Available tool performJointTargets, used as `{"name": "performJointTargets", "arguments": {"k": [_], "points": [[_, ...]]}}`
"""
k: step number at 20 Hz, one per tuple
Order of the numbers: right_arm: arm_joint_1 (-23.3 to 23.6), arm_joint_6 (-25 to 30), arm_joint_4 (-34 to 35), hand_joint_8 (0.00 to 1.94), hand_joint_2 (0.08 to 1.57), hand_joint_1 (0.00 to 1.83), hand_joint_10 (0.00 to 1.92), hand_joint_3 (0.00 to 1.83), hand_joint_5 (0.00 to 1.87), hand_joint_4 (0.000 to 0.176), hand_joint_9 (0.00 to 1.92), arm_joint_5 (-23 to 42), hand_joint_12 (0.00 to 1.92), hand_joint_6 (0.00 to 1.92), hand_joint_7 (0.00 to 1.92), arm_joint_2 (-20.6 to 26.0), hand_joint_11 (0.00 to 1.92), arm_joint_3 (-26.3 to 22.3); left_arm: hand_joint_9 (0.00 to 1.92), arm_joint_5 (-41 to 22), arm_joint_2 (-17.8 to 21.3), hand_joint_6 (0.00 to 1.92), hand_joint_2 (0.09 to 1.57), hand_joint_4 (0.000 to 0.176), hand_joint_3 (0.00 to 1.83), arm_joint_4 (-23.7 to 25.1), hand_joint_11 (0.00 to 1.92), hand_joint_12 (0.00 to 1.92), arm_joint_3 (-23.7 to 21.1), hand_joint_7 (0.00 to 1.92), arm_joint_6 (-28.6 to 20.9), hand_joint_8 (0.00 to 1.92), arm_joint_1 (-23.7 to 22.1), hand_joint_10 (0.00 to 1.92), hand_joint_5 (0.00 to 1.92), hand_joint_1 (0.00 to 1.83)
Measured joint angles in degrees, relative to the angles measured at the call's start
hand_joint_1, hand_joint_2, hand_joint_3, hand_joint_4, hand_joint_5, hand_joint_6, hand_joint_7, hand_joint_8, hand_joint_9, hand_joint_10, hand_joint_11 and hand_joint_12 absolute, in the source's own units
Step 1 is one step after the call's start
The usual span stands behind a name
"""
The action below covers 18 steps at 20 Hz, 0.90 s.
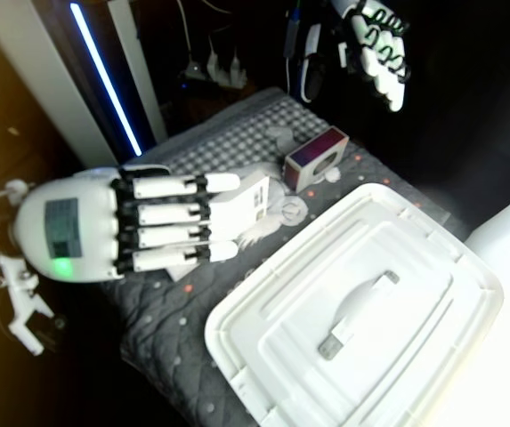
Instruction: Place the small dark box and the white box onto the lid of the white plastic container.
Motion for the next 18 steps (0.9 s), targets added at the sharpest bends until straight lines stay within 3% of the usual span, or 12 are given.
{"name": "performJointTargets", "arguments": {"k": [1,3,7,9,10,11,12,13,14,15,17,18], "points": [[0.00,0.00,0.24,0.00,0.80,0.82,0.01,0.00,0.05,0.028,0.04,0.02,0.57,0.01,0.04,-0.15,0.00,0.02,0.25,0.04,0.00,0.00,0.68,0.071,0.00,0.02,0.02,0.67,0.00,0.20,0.02,0.00,0.00,0.00,0.04,0.71],[0.00,0.00,0.02,0.00,0.81,0.84,0.01,0.00,0.03,0.033,0.05,-0.09,0.59,0.00,0.05,-0.74,0.00,0.31,0.23,0.79,0.00,0.00,0.66,0.092,0.00,-0.09,0.00,0.64,0.00,0.19,0.22,0.00,0.00,0.00,0.04,0.77],[0.31,-0.02,0.00,0.00,0.77,0.81,0.01,0.00,0.00,0.010,0.05,-1.46,0.54,0.00,0.03,-1.70,0.00,0.79,0.18,1.84,-0.44,0.00,0.67,0.107,0.00,-0.07,0.00,0.50,0.02,0.13,0.55,0.00,0.00,0.00,0.00,0.83],[0.52,0.00,-0.07,0.00,0.75,0.80,0.00,0.00,0.00,0.000,0.06,-2.05,0.66,0.00,0.02,-2.32,0.00,1.36,0.19,3.39,-1.51,0.00,0.67,0.103,0.00,-0.17,0.00,0.49,0.59,0.12,0.70,0.00,0.00,0.01,0.00,0.83],[0.70,0.00,-0.20,0.00,0.75,0.80,0.00,0.00,0.00,0.014,0.06,-2.69,0.66,0.00,0.01,-2.75,0.00,1.57,0.20,4.37,-2.14,0.00,0.67,0.100,0.00,-0.04,0.00,0.49,0.98,0.12,0.74,0.00,0.00,0.01,0.00,0.82],[1.05,-0.02,-0.35,0.00,0.71,0.79,0.01,0.00,0.00,0.053,0.03,-3.13,0.39,0.00,0.01,-3.10,0.00,1.70,0.21,5.53,-2.67,0.00,0.67,0.087,0.00,-0.13,0.01,0.49,1.38,0.10,0.76,0.00,0.00,0.01,0.00,0.80],[1.95,-0.04,-1.51,0.00,0.67,0.79,0.01,0.00,0.00,0.054,0.02,-4.61,0.29,0.00,0.02,-3.82,0.00,1.92,0.19,7.43,-3.56,0.00,0.65,0.090,0.00,-0.22,0.02,0.49,2.01,0.06,0.90,0.00,0.00,0.00,0.01,0.78],[2.45,0.00,-2.16,0.00,0.63,0.79,0.00,0.00,0.00,0.103,0.00,-5.27,0.22,0.00,0.00,-4.20,0.00,2.19,0.17,8.37,-3.91,0.00,0.64,0.131,0.00,-0.22,0.04,0.40,2.27,0.06,1.03,0.00,0.00,0.01,0.00,0.76],[3.19,-0.07,-2.73,0.00,0.61,0.77,0.00,0.00,0.00,0.098,0.00,-6.10,0.21,0.00,0.00,-4.68,0.00,2.45,0.16,9.27,-4.17,0.00,0.64,0.135,0.00,-0.61,0.08,0.32,2.29,0.08,1.60,0.00,0.00,0.00,0.00,0.77],[3.72,-0.04,-2.97,0.00,0.60,0.77,0.00,0.00,0.03,0.081,0.00,-6.58,0.27,0.00,0.01,-5.22,0.00,2.73,0.17,10.14,-4.76,0.00,0.65,0.109,0.00,-0.61,0.09,0.26,2.95,0.13,1.79,0.00,0.00,0.00,0.04,0.81],[3.96,-0.02,-3.41,0.01,0.58,0.74,0.00,0.00,0.05,0.104,0.00,-7.58,0.28,0.01,0.04,-6.10,0.00,3.41,0.23,11.89,-6.14,0.00,0.66,0.038,0.00,-1.03,0.13,0.26,4.26,0.21,1.95,0.01,0.00,0.01,0.09,0.84],[3.96,-0.04,-3.61,0.01,0.56,0.76,0.00,0.00,0.06,0.117,0.00,-8.55,0.23,0.01,0.06,-6.58,0.00,3.82,0.24,13.18,-7.02,0.01,0.65,0.027,0.00,-1.46,0.15,0.26,5.14,0.24,1.95,0.01,0.00,0.01,0.12,0.83]]}}
